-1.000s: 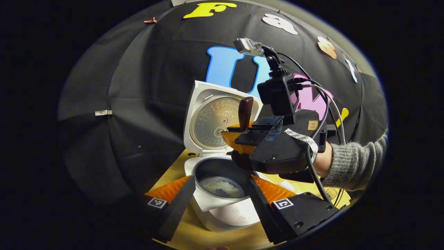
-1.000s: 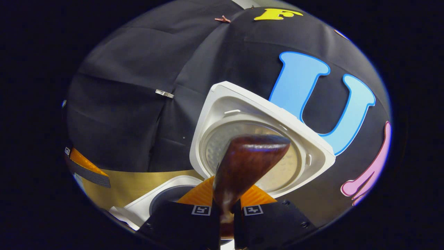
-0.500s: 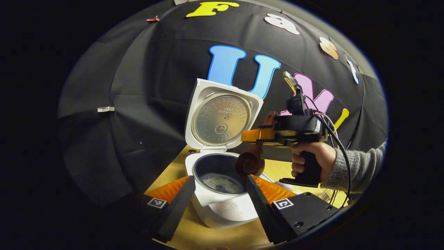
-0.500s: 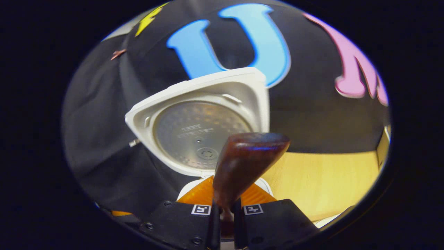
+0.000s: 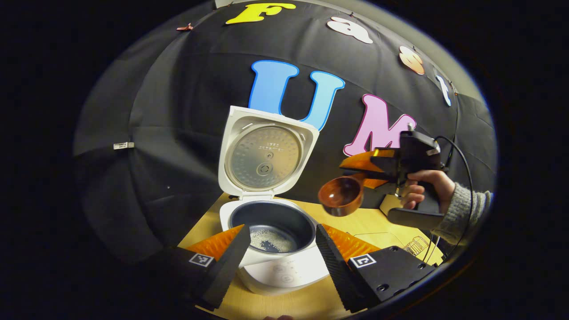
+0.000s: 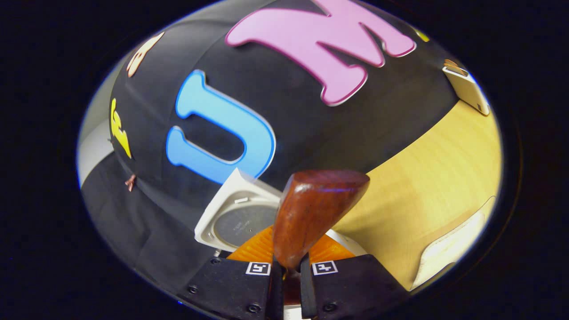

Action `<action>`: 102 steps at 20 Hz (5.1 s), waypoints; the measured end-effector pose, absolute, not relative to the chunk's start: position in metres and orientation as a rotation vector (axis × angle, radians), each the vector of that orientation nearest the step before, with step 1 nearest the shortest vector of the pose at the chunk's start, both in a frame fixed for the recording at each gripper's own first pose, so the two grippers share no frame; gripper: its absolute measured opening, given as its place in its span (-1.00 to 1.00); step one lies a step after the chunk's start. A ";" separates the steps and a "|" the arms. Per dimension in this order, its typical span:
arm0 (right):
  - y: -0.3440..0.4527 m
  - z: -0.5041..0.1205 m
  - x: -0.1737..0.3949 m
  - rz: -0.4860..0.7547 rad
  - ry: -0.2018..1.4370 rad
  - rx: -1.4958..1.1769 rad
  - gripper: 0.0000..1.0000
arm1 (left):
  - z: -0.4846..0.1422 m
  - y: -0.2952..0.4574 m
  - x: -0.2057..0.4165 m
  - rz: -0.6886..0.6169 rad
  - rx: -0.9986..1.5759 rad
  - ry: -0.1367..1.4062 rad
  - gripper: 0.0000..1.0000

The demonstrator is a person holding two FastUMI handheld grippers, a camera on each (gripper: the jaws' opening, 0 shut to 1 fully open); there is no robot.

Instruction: Close the left gripper, press the button to open the rice cooker; take a wooden spoon from the chopstick holder with the right hand, scoop a spoonful of rice and pour it into the rice cooker, then put the wooden spoon back into the chopstick holder.

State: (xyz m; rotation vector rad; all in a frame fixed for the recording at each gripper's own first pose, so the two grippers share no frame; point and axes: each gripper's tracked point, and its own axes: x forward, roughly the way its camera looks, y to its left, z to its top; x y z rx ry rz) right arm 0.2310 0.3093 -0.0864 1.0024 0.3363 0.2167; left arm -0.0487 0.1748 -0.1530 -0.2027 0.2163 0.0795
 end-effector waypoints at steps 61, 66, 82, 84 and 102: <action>-0.148 -0.282 -0.006 -0.258 0.491 0.550 0.20 | -0.023 0.063 0.035 0.200 -0.068 0.076 0.90; -0.146 -0.243 -0.017 -0.276 0.423 0.554 0.20 | 0.031 0.125 0.064 0.268 -0.025 -0.044 0.90; -0.140 -0.226 -0.086 -0.384 0.473 0.388 0.21 | 0.046 0.266 0.193 0.430 0.013 0.019 0.89; -0.138 -0.226 -0.092 -0.397 0.480 0.383 0.21 | 0.031 0.266 0.199 0.432 0.011 0.065 0.90; -0.114 -0.194 -0.043 -0.222 0.453 0.324 0.21 | -0.040 0.187 0.103 0.432 -0.033 0.218 0.97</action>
